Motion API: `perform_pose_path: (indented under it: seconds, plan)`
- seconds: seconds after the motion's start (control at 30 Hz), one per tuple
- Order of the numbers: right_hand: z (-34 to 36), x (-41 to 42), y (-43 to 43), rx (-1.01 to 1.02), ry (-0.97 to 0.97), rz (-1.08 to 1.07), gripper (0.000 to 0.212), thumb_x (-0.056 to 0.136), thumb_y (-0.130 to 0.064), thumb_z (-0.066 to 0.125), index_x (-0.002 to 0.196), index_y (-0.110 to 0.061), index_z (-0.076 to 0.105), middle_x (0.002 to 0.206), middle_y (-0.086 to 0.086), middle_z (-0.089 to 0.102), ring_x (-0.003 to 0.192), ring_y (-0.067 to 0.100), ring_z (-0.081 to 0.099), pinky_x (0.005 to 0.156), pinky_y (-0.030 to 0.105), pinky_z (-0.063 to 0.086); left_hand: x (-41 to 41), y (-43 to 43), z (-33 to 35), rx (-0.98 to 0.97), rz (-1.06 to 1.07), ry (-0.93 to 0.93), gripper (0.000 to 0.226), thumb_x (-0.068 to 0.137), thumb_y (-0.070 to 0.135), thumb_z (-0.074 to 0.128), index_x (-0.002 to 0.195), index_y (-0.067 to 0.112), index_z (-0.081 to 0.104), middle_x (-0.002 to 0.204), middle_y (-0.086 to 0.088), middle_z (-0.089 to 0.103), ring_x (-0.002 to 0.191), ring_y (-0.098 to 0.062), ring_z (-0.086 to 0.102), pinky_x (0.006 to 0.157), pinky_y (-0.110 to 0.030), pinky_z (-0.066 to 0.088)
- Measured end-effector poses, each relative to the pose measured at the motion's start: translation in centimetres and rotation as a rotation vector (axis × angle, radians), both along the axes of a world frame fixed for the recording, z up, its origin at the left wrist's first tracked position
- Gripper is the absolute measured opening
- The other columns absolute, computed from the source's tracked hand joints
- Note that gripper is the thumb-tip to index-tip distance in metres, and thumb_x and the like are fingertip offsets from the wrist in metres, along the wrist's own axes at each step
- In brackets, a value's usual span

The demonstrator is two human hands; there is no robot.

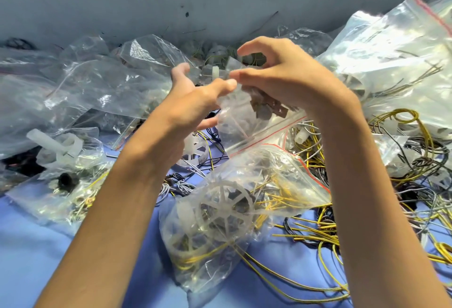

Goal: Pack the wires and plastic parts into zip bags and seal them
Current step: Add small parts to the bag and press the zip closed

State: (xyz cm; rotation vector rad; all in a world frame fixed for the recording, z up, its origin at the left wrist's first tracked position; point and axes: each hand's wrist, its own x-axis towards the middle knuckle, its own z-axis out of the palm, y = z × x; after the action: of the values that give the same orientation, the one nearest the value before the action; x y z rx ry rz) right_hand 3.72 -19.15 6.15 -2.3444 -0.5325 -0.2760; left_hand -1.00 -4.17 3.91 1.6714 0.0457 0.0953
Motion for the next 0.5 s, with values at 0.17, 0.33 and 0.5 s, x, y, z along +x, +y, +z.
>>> perform_pose_path:
  seconds: [0.17,0.33,0.5]
  plan:
    - [0.3,-0.6,-0.3,0.130,0.101,0.139,0.037,0.083,-0.034,0.070,0.119,-0.028,0.062,0.071,-0.011,0.064,0.064,-0.001,0.054,0.070,0.024,0.042,-0.2,-0.4,-0.5,0.125,-0.155,0.009,0.092,0.066,0.040,0.078,0.142,0.026,0.028,0.131,-0.005,0.053,0.108,-0.013,0.061,0.094,-0.037,0.051]
    - [0.5,-1.5,-1.0,0.052,0.207,0.440,0.060,0.075,-0.009,0.078,0.128,-0.024,0.056,0.097,0.006,0.069,0.076,0.019,0.056,0.075,0.032,0.046,-0.4,-0.5,-0.8,0.559,-0.174,-0.197,0.099,0.051,0.055,0.081,0.137,0.033,0.036,0.139,0.008,0.038,0.126,-0.001,0.040,0.105,-0.019,0.031]
    - [0.7,-2.3,-1.1,0.036,0.253,0.525,0.076,0.075,0.003,0.074,0.142,-0.015,0.043,0.076,-0.017,0.064,0.064,0.001,0.050,0.061,0.019,0.044,-0.5,-0.5,-0.5,0.602,-0.209,-0.291,0.101,0.046,0.047,0.088,0.130,0.027,0.036,0.123,0.008,0.058,0.115,-0.010,0.056,0.101,-0.034,0.044]
